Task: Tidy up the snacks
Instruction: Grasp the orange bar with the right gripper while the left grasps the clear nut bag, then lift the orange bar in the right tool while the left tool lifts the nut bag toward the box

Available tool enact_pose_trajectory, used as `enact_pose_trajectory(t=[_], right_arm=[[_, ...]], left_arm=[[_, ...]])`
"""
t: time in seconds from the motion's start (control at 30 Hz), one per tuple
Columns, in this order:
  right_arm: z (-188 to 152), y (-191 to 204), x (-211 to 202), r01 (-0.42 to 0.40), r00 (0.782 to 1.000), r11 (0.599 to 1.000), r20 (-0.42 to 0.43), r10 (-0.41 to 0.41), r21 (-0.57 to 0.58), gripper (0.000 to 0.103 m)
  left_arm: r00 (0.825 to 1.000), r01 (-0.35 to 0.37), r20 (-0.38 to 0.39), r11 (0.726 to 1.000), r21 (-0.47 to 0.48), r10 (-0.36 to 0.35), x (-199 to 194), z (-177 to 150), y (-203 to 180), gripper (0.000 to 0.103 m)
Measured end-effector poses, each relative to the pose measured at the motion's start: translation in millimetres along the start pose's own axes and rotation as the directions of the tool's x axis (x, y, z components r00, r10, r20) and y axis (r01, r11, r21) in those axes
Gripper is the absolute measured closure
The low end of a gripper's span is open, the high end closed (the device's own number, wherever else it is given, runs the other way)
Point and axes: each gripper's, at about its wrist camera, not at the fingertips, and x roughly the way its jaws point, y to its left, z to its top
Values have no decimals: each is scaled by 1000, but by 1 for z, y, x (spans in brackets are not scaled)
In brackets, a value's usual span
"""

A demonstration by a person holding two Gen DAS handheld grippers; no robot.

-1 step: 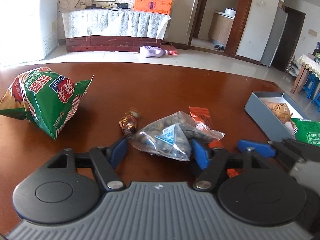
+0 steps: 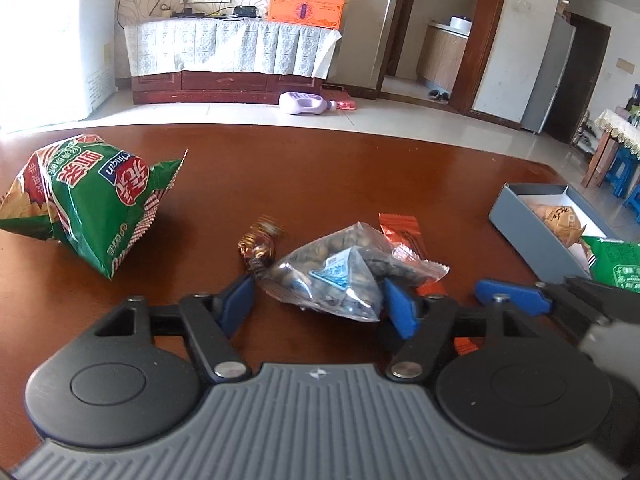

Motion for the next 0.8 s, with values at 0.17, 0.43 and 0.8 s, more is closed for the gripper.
enact_pose_trajectory(t=[0.17,0.43,0.8], right_arm=[[2,-2,-3,-13,1000,1000,7,13,-20,71],[-10,1,-27,-7,1000,999,-20,6,-49,80],[-15,-1,-95,7,996,997,85,0,-80,81]], left_arm=[[1000,31,-1,999,-33,-31,-4,-2,12,67],[999,36,28,998,-42,-35,-23,-10,23,82],[995,34,91,999,-20,-32,-68,-13,10,91]])
